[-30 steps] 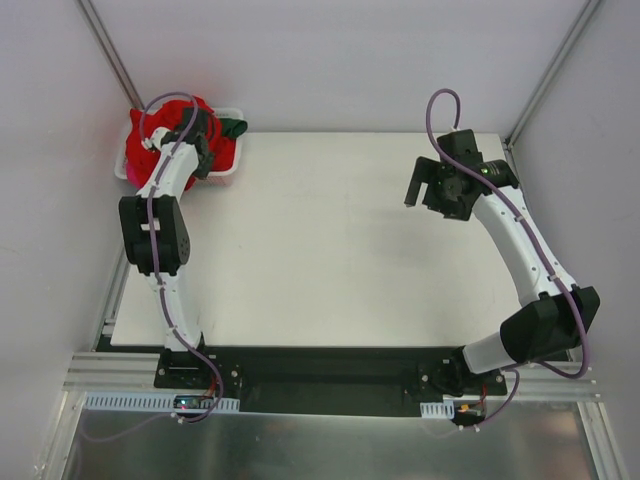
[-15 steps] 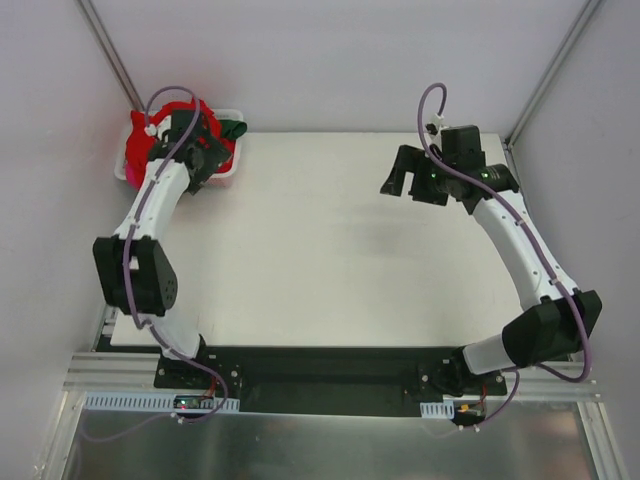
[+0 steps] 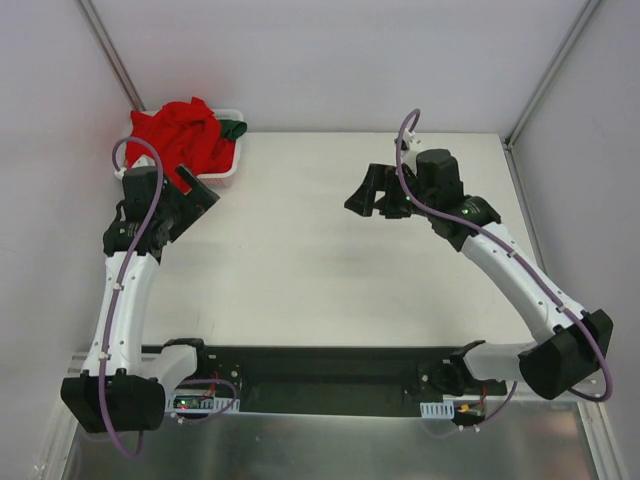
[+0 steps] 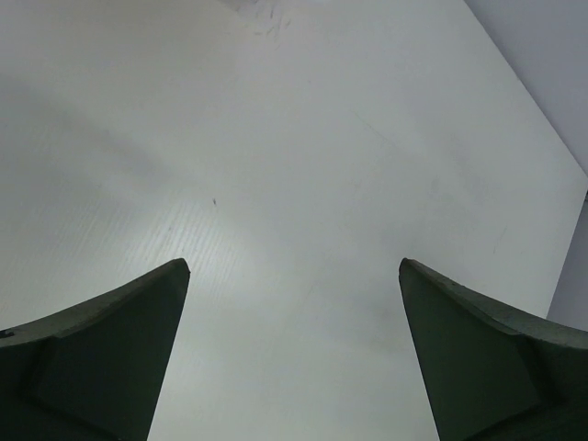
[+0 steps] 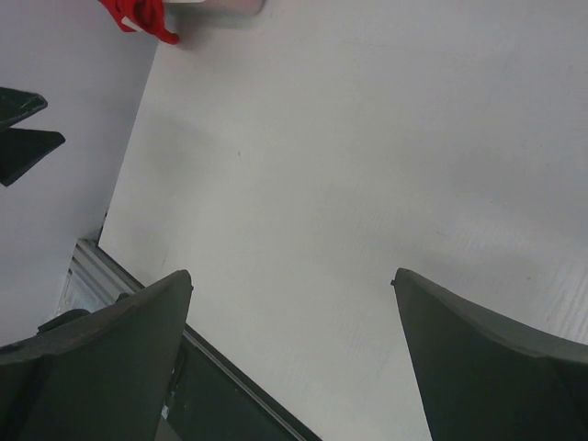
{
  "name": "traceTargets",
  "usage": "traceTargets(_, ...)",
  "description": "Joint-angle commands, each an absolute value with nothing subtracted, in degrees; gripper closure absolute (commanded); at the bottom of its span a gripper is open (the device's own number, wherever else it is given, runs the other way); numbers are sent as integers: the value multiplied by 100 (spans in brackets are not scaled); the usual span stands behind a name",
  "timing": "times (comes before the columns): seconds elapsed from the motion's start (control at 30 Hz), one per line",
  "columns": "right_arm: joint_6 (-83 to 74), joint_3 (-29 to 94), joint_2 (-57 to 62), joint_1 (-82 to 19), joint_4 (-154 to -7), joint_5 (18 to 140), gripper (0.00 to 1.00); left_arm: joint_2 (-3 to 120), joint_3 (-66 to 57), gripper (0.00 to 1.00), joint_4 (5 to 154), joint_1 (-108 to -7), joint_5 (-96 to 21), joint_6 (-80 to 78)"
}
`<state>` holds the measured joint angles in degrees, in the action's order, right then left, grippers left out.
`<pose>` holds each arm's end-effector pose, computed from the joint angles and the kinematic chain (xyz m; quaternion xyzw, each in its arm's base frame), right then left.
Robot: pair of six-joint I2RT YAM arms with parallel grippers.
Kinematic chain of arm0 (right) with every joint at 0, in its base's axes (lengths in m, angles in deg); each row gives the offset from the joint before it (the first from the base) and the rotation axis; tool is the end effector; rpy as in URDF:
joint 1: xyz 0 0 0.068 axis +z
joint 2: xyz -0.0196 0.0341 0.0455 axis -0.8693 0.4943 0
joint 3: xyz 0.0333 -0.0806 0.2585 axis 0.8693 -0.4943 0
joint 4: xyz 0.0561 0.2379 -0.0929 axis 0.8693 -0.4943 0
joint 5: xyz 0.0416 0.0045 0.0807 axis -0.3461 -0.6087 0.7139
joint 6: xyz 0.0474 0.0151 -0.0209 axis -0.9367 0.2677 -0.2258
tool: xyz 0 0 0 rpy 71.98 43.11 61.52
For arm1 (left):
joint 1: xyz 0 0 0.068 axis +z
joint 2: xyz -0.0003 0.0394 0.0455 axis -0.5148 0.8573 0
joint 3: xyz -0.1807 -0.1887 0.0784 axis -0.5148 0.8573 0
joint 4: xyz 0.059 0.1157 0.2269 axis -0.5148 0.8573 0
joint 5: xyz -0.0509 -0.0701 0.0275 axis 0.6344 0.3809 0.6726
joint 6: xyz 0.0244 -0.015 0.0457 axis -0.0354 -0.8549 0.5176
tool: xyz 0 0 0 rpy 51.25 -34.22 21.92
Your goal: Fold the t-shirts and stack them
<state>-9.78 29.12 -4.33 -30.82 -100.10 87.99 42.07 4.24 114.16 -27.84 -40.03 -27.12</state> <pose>0.2506 0.1539 0.3781 -0.2034 0.7997 0.3106 0.4718 0.2219 0.0089 0.3660 -0.2767 0.8115 -0.1929 0.4771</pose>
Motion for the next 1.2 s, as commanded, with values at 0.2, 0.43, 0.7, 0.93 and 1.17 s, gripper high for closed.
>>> traceTargets(0.2, -1351, 2899, -674, -3076, -9556, 8587, 4, 3879, 734, 1, 11268, -2475, -3323, -2856)
traceTargets(0.43, -1754, 3900, -525, -3522, -11408, 5986, 4, 4300, 271, 1, 11250, -1658, -3226, -2979)
traceTargets(0.7, -1219, 3330, -928, -4525, -11779, 6346, 4, 5794, -925, 0, 11092, -1279, -3313, -2672)
traceTargets(0.93, -1271, 3022, -1070, -4649, -11797, 6697, 4, 7095, -2295, 1, 11013, -1103, -4023, -2549)
traceTargets(1.17, -1316, 3188, -868, -4675, -11736, 6714, 4, 8614, -3466, 3, 10732, -1085, -4280, -2539)
